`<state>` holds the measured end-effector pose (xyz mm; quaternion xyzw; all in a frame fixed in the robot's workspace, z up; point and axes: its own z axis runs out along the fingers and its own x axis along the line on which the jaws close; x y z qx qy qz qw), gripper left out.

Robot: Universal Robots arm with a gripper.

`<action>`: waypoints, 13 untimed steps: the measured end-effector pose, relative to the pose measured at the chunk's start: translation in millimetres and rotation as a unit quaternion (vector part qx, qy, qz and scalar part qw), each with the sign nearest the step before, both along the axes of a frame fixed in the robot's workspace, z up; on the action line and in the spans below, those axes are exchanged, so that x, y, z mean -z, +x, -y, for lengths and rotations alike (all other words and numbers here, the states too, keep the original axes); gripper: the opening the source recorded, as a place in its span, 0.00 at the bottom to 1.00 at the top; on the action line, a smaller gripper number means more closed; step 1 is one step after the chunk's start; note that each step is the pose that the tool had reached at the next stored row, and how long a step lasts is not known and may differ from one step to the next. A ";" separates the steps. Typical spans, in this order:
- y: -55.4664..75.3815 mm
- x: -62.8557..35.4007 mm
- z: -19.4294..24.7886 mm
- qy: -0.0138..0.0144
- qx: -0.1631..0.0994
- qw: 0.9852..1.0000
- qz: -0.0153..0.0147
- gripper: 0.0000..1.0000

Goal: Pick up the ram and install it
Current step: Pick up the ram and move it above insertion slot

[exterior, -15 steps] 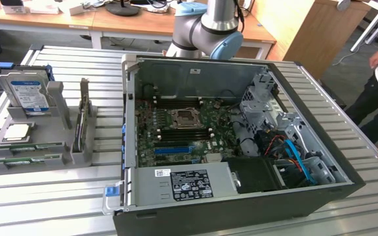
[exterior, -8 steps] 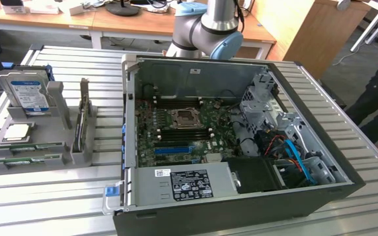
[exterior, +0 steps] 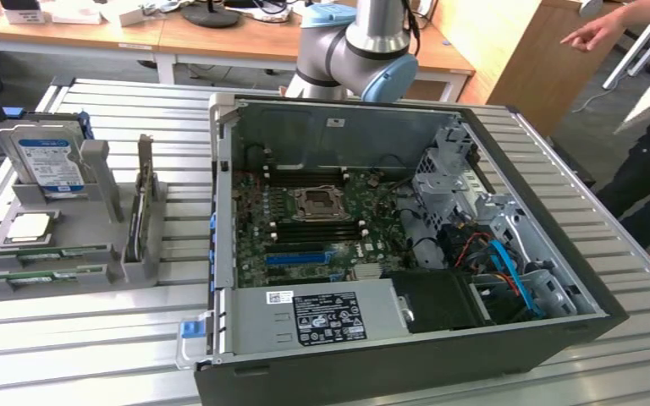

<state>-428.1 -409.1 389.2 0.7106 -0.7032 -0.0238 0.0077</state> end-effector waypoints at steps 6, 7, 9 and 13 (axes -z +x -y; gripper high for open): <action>-0.1 2.9 0.0 0.000 0.000 1.000 0.000 0.36; -0.1 3.7 0.0 0.000 0.000 1.000 0.000 0.36; -0.1 5.9 0.0 0.000 0.000 1.000 0.000 0.36; -0.1 11.6 0.0 0.000 -0.001 1.000 0.000 0.36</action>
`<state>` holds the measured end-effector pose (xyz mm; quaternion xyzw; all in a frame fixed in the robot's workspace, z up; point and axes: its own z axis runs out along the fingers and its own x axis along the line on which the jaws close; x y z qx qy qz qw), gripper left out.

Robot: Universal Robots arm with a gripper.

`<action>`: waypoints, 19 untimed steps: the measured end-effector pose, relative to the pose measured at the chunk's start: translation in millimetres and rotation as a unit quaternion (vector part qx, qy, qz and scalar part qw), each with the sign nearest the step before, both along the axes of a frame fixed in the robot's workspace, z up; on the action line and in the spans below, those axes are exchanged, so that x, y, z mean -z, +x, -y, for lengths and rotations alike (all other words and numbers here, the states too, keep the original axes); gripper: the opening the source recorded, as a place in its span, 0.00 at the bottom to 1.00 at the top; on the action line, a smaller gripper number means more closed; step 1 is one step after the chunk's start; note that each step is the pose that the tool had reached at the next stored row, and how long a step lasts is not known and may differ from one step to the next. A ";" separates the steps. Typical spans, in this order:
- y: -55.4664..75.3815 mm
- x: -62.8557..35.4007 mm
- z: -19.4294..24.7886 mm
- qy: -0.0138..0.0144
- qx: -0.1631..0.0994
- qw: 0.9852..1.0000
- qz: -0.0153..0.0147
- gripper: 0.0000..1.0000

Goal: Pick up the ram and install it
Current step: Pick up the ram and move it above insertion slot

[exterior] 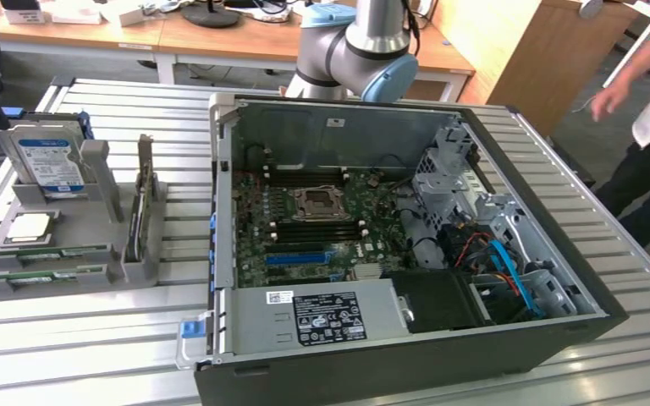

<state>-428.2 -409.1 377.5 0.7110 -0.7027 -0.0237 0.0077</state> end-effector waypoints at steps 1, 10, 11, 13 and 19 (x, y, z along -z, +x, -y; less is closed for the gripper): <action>0.0 1.5 0.0 0.000 0.000 1.000 0.000 0.36; 0.0 13.8 0.0 0.000 -0.001 1.000 0.000 0.36; 0.0 15.0 0.0 0.000 -0.001 1.000 0.000 0.36; 0.0 17.5 0.0 0.000 -0.001 1.000 0.000 0.36; 0.0 24.3 0.0 0.000 -0.002 1.000 0.000 0.36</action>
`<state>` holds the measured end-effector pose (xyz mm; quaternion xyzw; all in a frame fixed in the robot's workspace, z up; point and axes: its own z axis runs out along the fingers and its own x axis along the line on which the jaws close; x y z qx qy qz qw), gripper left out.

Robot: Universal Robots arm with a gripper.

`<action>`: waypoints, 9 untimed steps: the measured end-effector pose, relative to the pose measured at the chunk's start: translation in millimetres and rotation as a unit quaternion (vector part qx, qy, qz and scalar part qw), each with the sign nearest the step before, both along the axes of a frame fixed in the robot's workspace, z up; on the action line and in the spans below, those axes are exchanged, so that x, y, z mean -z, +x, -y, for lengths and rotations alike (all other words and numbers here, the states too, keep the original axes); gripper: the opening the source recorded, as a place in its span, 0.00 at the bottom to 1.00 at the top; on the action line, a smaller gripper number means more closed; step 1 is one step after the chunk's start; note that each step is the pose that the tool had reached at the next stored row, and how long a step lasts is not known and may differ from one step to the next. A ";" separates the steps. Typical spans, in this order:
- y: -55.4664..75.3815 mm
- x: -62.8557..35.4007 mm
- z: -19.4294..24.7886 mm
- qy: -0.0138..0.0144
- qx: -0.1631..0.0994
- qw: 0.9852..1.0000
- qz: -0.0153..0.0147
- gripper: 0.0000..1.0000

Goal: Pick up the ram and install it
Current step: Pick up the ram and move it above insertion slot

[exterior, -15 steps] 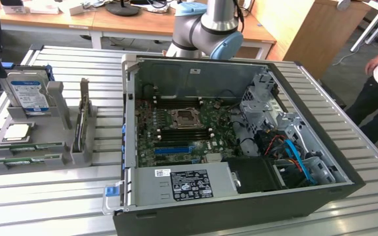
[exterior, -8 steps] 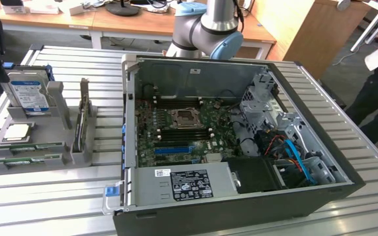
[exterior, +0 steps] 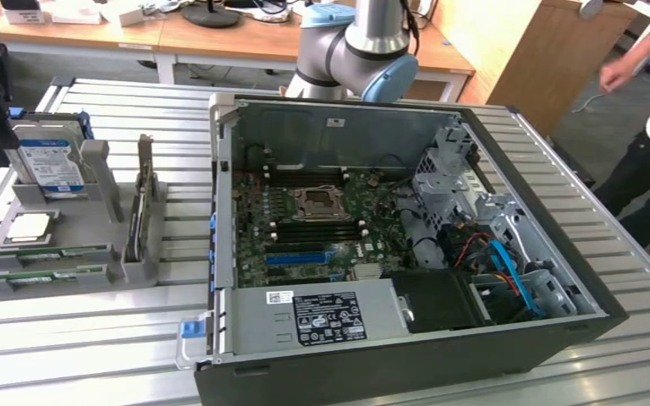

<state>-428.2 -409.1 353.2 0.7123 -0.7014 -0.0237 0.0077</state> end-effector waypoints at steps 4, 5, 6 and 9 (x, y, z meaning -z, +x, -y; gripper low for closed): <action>0.0 4.8 0.0 0.000 0.000 1.000 0.000 0.36; 0.0 6.1 0.0 0.000 -0.001 1.000 0.000 0.36; 0.0 7.4 0.0 0.000 -0.001 1.000 0.000 0.36; 0.0 11.6 0.0 0.000 -0.001 1.000 0.000 0.36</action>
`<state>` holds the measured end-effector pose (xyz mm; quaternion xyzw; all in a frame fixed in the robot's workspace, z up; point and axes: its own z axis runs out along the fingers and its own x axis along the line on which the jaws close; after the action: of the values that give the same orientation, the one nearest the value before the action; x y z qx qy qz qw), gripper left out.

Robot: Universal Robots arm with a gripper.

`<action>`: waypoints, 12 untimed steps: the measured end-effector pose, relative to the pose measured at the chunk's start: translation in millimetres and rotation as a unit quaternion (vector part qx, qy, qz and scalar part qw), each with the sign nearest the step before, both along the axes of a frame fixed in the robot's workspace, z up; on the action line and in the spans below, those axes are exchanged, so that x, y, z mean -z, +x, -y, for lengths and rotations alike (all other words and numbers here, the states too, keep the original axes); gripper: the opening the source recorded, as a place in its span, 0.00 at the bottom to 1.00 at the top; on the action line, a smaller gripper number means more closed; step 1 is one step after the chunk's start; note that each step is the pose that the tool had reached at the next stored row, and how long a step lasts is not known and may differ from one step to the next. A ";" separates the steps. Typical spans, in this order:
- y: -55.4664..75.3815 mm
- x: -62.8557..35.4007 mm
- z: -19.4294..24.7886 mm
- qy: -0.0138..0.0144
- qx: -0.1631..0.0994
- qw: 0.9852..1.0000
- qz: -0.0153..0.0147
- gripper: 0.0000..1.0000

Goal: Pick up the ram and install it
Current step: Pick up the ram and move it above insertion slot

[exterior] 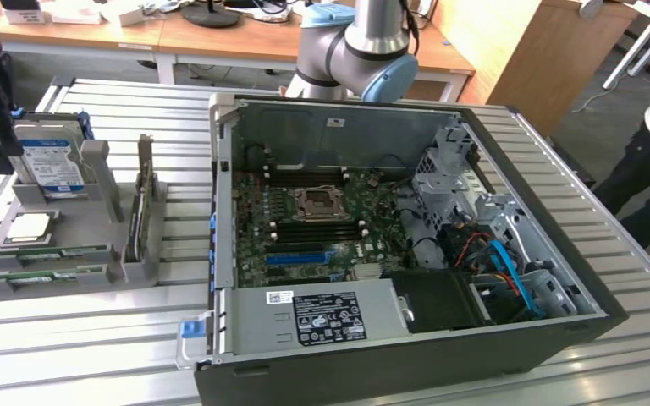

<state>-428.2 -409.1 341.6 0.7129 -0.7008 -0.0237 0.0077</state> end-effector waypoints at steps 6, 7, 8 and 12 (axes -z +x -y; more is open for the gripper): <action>0.0 8.4 0.0 0.000 0.000 1.000 0.000 0.36; 0.0 9.8 0.0 0.000 -0.001 1.000 0.000 0.36; 0.0 11.2 0.0 0.000 -0.001 1.000 0.000 0.36; 0.0 16.7 0.0 0.000 -0.001 1.000 0.000 0.36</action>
<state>-428.2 -409.1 325.0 0.7136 -0.7001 -0.0237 0.0077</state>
